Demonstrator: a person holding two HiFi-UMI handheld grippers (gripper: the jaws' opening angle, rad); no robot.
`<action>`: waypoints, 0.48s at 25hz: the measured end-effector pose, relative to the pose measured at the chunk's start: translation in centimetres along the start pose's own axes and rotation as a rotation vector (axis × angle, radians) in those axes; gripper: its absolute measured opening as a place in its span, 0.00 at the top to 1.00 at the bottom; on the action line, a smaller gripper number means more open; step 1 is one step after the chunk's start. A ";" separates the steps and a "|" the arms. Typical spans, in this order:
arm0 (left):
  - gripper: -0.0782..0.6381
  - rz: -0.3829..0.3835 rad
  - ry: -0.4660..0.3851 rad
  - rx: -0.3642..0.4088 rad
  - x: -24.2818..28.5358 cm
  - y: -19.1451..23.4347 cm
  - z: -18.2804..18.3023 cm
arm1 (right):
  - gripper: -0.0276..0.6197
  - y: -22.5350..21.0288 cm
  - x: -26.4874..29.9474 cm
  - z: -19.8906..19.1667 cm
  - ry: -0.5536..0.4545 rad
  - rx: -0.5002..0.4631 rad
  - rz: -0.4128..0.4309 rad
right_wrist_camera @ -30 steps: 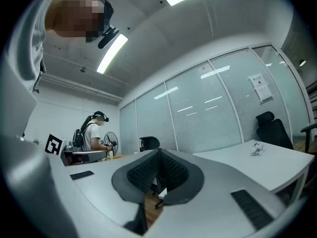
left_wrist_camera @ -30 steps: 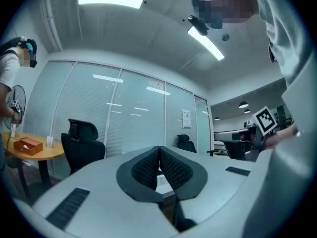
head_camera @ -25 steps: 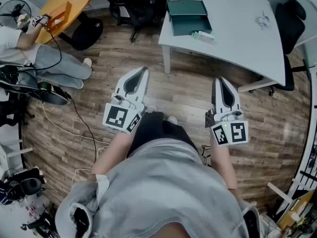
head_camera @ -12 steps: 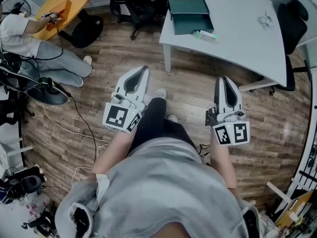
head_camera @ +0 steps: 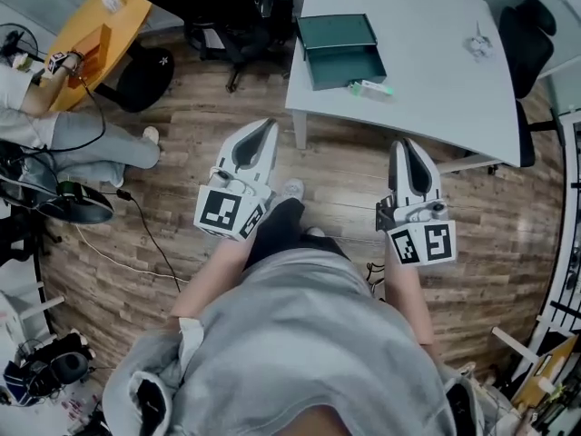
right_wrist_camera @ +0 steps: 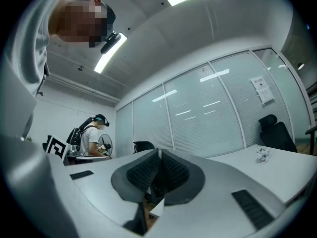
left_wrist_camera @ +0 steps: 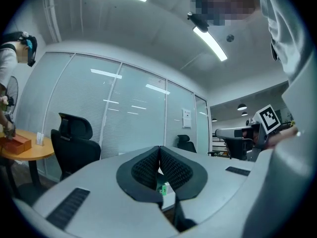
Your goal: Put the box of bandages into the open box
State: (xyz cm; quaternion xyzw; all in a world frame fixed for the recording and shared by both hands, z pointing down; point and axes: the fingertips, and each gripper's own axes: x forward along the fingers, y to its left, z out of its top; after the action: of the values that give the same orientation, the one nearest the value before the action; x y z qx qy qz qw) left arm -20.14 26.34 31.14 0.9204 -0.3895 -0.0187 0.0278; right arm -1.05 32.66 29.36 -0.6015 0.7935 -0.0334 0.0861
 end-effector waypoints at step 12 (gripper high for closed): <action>0.86 -0.107 -0.002 0.038 13.0 10.7 1.6 | 0.87 -4.7 12.6 0.5 -0.017 -0.062 -0.133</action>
State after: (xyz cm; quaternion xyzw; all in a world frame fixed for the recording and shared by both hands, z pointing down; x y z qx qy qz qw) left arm -18.85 9.55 30.12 0.9403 -0.3401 -0.0135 0.0087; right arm 0.18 19.26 28.39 -0.6557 0.7515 -0.0095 0.0720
